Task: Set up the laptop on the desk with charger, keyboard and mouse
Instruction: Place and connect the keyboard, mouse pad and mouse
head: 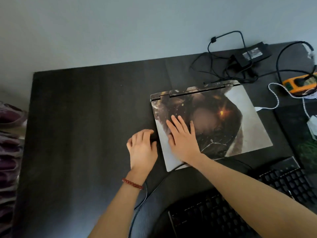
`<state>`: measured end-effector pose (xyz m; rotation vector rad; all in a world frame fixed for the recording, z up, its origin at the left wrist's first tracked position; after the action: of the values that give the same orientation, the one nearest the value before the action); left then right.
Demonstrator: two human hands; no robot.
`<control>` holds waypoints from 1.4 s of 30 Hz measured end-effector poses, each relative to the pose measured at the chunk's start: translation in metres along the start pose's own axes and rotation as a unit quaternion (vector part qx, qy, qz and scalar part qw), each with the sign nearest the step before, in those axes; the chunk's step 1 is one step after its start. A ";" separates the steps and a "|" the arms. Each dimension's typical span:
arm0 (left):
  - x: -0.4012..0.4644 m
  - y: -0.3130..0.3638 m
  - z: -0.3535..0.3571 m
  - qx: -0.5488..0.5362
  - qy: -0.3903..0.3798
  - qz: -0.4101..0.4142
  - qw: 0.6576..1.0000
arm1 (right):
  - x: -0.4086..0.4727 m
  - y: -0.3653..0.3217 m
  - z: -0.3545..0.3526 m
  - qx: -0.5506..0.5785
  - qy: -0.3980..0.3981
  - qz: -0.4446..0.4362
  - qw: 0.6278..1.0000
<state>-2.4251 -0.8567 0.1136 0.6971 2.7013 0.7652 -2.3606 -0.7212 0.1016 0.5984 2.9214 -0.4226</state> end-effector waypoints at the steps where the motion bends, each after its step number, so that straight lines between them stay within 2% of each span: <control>1: -0.011 0.003 -0.005 -0.010 0.021 -0.026 0.999 | -0.004 0.004 -0.006 0.043 -0.003 -0.008 0.999; 4: -0.057 0.010 -0.016 -0.034 0.076 -0.078 0.993 | -0.043 0.022 -0.028 0.137 0.046 -0.026 0.989; 6: -0.095 0.015 -0.014 -0.046 0.078 -0.099 0.991 | -0.084 0.045 -0.038 0.167 0.083 -0.025 0.982; 9: -0.149 0.024 0.001 -0.090 0.030 -0.134 0.986 | -0.145 0.099 -0.046 0.183 0.129 0.020 0.975; 11: -0.178 0.031 0.014 -0.117 -0.013 -0.168 0.979 | -0.176 0.144 -0.046 0.148 0.156 0.082 0.973; 13: -0.205 0.043 0.032 -0.064 -0.055 -0.204 0.975 | -0.205 0.189 -0.041 0.093 0.129 0.169 0.973; 15: -0.223 0.059 0.050 0.016 -0.087 -0.236 0.968 | -0.225 0.224 -0.037 0.055 0.064 0.231 0.969; 18: -0.239 0.080 0.075 0.021 -0.078 -0.277 0.958 | -0.241 0.256 -0.029 0.024 -0.013 0.196 0.980; 21: -0.244 0.078 0.076 -0.003 -0.023 -0.279 0.960 | -0.238 0.267 -0.030 0.040 -0.021 0.164 0.985; 27: -0.250 0.067 0.047 0.151 0.018 -0.175 0.973 | -0.246 0.266 -0.033 0.066 0.022 0.166 0.984; 31: -0.232 0.055 0.013 0.127 0.080 -0.253 0.956 | -0.267 0.256 -0.021 0.070 0.055 0.189 0.978; 33: -0.212 0.058 0.003 0.105 0.049 -0.311 0.943 | -0.276 0.252 -0.014 0.069 0.057 0.196 0.977; 34: -0.201 0.064 0.002 0.057 0.041 -0.339 0.938 | -0.278 0.252 -0.010 0.070 0.055 0.198 0.976; 36: -0.180 0.074 0.000 -0.142 0.094 -0.382 0.908 | -0.281 0.251 -0.004 0.064 0.032 0.206 0.976; 38: -0.167 0.083 -0.011 -0.364 0.198 -0.399 0.818 | -0.281 0.248 -0.001 0.062 0.007 0.204 0.977; 39: -0.161 0.082 -0.021 -0.417 0.262 -0.387 0.779 | -0.279 0.244 0.000 0.061 -0.005 0.203 0.977; 40: -0.153 0.082 -0.033 -0.413 0.329 -0.359 0.770 | -0.276 0.238 0.000 0.055 -0.011 0.204 0.977; 42: -0.139 0.082 -0.049 -0.302 0.422 -0.270 0.811 | -0.278 0.229 0.000 0.053 -0.029 0.205 0.977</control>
<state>-2.2927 -0.8869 0.2138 -0.7116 2.7433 1.9468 -2.0145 -0.6211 0.0959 1.1507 2.6332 -0.5309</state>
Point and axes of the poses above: each hand's wrist, its own x-axis towards the middle knuckle, its own z-axis out of the palm, y = z × x, the point moved 1 cm from there along x, towards the middle knuckle, and after that the axes turned 2 degrees about -z, right-handed, at the moved point
